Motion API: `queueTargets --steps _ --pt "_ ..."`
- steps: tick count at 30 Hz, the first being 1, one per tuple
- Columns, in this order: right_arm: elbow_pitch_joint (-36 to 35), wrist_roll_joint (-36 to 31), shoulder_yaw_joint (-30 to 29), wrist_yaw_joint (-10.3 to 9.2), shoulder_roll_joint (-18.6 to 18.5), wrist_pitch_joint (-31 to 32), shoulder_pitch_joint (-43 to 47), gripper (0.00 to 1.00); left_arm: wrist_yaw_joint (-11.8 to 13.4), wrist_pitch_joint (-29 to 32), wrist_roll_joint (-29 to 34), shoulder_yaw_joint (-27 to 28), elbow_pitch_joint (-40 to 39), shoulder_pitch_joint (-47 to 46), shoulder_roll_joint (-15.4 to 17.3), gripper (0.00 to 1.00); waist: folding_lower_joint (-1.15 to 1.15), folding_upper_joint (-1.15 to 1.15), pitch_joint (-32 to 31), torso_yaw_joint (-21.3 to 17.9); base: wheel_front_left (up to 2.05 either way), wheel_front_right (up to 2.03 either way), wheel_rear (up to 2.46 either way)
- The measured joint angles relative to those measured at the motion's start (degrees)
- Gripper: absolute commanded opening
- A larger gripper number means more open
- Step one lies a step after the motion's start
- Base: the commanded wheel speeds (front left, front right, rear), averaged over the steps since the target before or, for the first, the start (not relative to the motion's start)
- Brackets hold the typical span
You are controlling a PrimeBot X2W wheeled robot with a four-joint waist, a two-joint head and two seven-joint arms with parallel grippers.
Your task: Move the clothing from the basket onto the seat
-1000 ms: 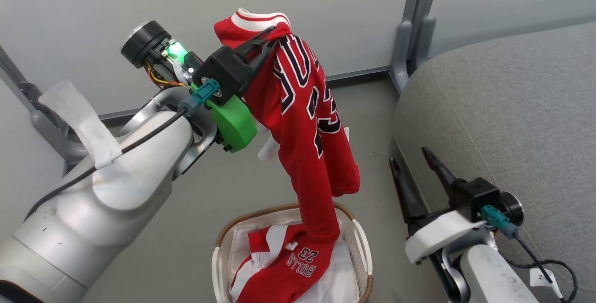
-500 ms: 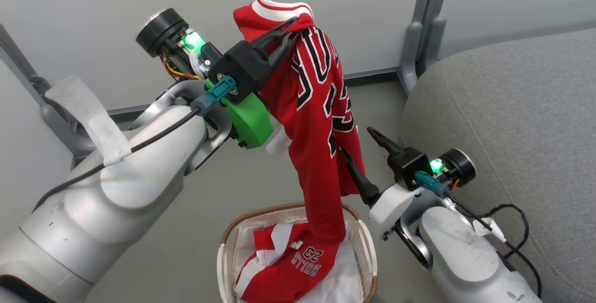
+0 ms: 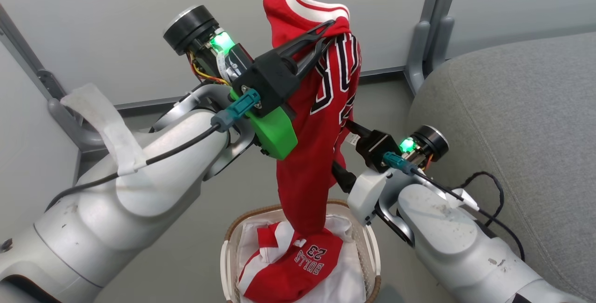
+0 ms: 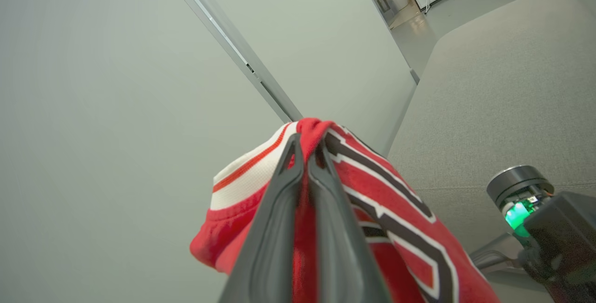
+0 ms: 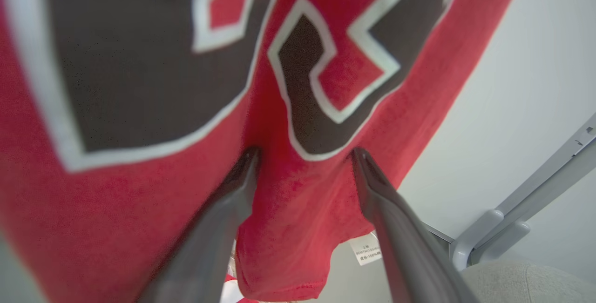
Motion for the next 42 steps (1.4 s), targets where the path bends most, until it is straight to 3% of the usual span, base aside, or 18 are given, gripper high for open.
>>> queueTargets --steps 6,8,10,24,26,27,28,42 --pt "1.60 3.41 3.60 0.00 -0.05 0.00 -3.48 1.00 0.20 0.05 -0.02 -0.40 -0.86 -0.04 -0.41 0.00 0.00 0.00 0.25 0.48 0.00 0.00 0.00" --pt "2.15 4.44 4.41 0.00 -0.04 0.00 -4.21 0.38 0.35 0.00 -0.29 -0.42 -1.12 -0.04 -0.46 0.00 0.00 0.00 0.33 0.77 0.00 0.00 0.00" --pt "2.32 5.33 4.83 0.00 -0.04 0.00 -4.77 0.01 0.48 0.00 -0.51 -0.38 -1.14 -0.02 -0.37 0.00 0.00 0.00 0.41 1.01 0.00 0.00 0.00" --pt "1.97 6.35 2.82 0.00 -1.33 0.00 -5.13 0.00 3.59 -1.25 -5.02 2.77 1.57 4.66 3.41 0.02 0.00 0.00 1.18 0.62 0.00 0.00 0.00" --pt "1.66 6.26 1.57 0.00 -1.69 0.01 -5.11 0.00 4.23 -1.89 -7.33 4.08 2.16 6.31 3.67 0.46 0.00 0.00 1.30 0.40 0.00 0.00 0.00" --pt "1.47 6.20 1.19 0.00 -1.79 0.00 -5.11 0.00 4.43 -2.07 -8.23 4.61 2.33 7.09 3.66 0.84 0.00 0.00 1.33 0.31 0.00 0.00 0.00" --pt "1.23 5.97 0.65 0.00 -1.92 0.00 -5.08 0.00 4.54 -2.32 -9.10 5.08 2.58 8.01 3.67 1.00 0.00 0.00 1.37 0.21 0.00 0.00 0.00" --pt "-1.15 3.60 -6.05 0.00 -3.97 0.01 -4.56 0.00 7.43 -5.91 -14.27 7.66 4.03 20.12 2.08 1.00 0.00 0.00 1.63 -0.76 0.00 0.00 0.00"
